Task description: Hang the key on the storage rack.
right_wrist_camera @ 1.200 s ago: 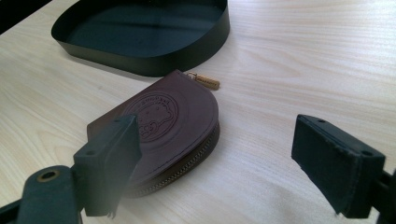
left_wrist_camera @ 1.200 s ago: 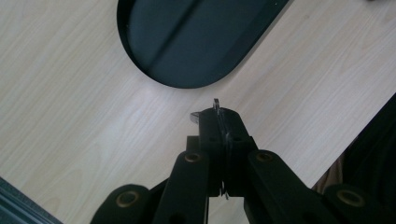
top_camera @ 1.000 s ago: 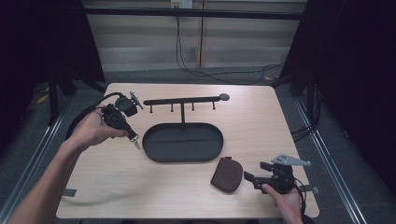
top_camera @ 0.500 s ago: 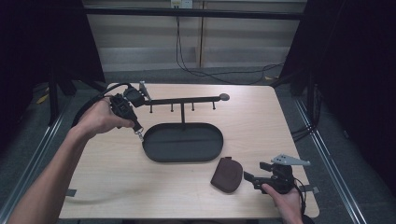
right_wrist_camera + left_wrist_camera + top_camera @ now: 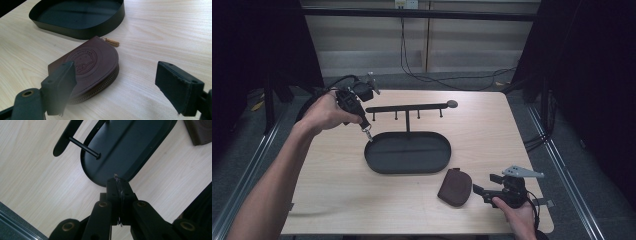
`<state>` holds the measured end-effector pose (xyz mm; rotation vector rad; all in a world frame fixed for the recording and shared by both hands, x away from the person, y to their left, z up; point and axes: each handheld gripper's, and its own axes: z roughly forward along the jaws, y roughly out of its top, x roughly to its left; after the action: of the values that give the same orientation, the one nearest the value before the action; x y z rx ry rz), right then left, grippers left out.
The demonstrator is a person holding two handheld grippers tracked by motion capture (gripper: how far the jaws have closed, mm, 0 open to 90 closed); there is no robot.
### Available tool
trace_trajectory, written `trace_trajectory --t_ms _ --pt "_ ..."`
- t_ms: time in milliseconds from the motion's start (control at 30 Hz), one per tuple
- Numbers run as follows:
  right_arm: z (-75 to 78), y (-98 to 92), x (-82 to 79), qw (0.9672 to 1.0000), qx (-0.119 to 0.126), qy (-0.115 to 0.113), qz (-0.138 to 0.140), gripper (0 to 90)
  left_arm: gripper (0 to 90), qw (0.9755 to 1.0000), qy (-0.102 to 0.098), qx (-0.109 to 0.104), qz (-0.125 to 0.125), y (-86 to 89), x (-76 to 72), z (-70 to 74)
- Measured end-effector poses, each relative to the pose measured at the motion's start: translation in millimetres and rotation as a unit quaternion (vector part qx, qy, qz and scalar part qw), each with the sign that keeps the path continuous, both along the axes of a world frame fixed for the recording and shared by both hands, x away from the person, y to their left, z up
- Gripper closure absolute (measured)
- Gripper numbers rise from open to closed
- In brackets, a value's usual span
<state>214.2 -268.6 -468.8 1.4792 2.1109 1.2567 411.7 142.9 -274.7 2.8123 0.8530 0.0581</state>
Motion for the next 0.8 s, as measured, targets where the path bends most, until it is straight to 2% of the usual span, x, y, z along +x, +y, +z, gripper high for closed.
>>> trace_trajectory --t_ms 67,167,233,433,800 --pt "-0.1 0.1 0.2 1.0 0.0 0.001 0.0 16.7 89.2 0.9999 0.0 -0.016 0.003 0.2 3.6 2.1" --pt "-0.6 0.3 0.7 1.0 -0.002 0.001 0.0 16.9 89.3 0.9999 0.001 -0.008 0.009 -2.5 8.6 1.3" --pt "-0.4 0.3 0.3 1.0 -0.001 0.001 0.0 17.0 89.3 0.9997 0.001 -0.02 0.012 -2.2 12.0 2.1" --pt "-0.7 0.4 0.5 1.0 -0.003 0.003 0.0 17.2 89.2 0.9997 0.002 -0.01 0.021 -3.6 20.6 -4.5" --pt "-0.8 0.9 0.2 1.0 -0.004 0.005 0.001 17.5 89.1 0.9996 -0.002 -0.017 0.024 -5.9 24.9 -7.5"
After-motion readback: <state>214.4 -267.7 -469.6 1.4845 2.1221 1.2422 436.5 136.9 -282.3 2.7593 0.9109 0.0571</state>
